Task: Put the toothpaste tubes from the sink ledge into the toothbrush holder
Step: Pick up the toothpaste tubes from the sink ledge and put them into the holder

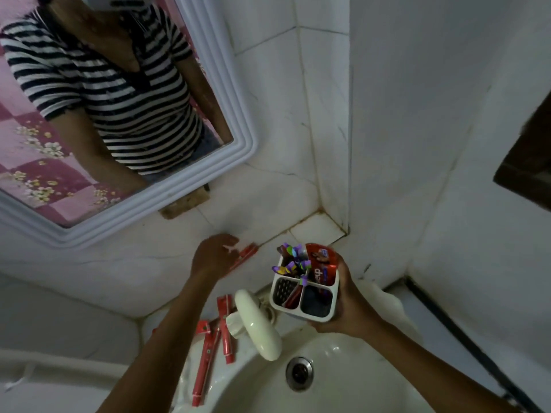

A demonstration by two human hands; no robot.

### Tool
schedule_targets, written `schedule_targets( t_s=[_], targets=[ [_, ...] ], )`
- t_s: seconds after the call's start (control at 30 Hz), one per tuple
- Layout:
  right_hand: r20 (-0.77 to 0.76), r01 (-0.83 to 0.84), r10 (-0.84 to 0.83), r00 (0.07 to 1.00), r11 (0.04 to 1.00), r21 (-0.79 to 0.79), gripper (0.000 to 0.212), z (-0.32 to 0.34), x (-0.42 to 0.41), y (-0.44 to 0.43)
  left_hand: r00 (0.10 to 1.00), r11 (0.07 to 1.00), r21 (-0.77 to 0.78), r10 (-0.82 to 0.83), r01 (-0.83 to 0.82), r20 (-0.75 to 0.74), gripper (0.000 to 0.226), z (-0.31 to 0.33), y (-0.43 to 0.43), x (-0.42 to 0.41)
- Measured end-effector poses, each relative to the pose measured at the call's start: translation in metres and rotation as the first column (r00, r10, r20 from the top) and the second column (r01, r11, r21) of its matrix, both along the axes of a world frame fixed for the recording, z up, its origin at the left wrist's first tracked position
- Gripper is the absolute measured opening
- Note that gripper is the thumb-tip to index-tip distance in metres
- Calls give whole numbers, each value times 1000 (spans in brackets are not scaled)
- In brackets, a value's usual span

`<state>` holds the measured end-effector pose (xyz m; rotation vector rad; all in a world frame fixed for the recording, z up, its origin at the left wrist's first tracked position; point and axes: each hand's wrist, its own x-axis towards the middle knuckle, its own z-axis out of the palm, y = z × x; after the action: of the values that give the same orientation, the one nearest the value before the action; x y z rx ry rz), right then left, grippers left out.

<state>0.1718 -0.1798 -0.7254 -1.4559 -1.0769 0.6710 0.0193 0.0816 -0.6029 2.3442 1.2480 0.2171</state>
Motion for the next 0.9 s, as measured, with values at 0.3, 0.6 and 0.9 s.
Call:
schedule_targets(
  t_s=[0.3, 0.6, 0.9],
  targets=[
    [19, -3, 4, 1000, 999, -42, 149, -6, 3, 1, 818, 908, 185, -232, 376, -526, 36, -66, 17, -1],
    [50, 9, -6, 999, 998, -55, 151, -6, 4, 0, 936, 908, 252, -287, 334, -204, 17, -21, 4, 12],
    [91, 15, -12, 996, 999, -38, 151, -6, 3, 2, 821, 935, -39, -289, 353, 492, 22, 117, -92, 37]
  ],
)
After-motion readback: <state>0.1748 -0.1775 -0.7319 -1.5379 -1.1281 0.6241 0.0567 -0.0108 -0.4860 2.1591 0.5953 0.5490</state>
